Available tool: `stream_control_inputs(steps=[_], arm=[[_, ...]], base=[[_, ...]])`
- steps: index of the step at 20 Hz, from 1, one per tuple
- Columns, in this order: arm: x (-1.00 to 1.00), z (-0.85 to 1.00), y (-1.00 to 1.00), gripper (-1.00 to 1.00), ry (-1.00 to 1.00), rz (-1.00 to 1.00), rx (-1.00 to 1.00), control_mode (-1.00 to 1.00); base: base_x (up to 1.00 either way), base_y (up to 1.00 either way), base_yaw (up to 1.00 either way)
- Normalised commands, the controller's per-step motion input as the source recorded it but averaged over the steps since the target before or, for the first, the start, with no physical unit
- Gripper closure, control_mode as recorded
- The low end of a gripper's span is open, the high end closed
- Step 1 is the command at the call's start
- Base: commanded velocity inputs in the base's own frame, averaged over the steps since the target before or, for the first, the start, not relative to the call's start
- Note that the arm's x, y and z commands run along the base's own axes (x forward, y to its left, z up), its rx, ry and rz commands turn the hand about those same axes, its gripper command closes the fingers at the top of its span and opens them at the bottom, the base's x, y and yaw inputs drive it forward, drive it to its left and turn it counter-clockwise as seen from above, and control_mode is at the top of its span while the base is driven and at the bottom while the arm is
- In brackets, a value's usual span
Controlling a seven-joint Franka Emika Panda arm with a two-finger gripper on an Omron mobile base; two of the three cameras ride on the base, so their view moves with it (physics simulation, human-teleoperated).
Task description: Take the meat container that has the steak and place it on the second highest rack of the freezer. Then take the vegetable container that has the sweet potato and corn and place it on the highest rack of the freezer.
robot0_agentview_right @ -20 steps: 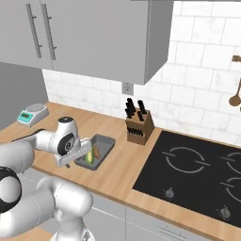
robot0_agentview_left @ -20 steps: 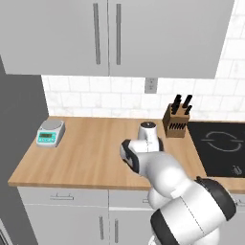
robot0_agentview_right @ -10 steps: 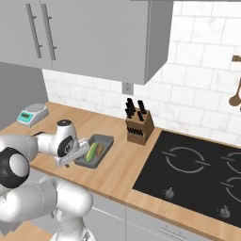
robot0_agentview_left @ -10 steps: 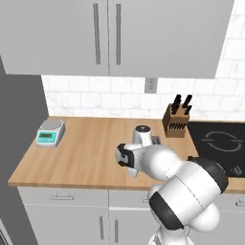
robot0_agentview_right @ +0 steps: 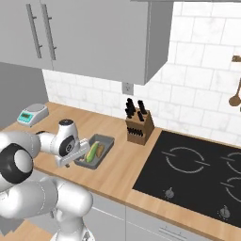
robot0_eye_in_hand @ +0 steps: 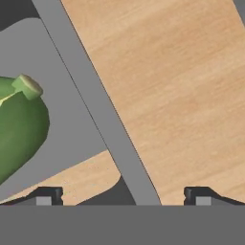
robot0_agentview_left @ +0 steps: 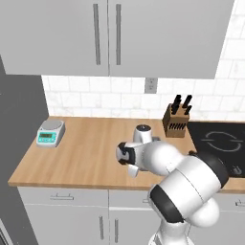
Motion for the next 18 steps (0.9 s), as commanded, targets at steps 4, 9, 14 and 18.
stream_control_inputs(steps=[4, 9, 14, 18], arm=[[0.0, -0.23, -0.03, 1.0, 0.0, -0.23, -0.01, -1.0], [-0.49, -0.05, -0.16, 1.0, -0.05, -0.14, 0.0, -1.0], [-0.56, 0.0, -0.09, 1.0, -0.02, -0.1, 0.0, -1.0], [-0.09, 0.41, 0.11, 1.0, 0.0, -0.05, 0.0, -1.0]], base=[[0.0, 0.0, 0.0], [0.0, 0.0, 0.0], [0.0, 0.0, 0.0], [0.0, 0.0, 0.0]])
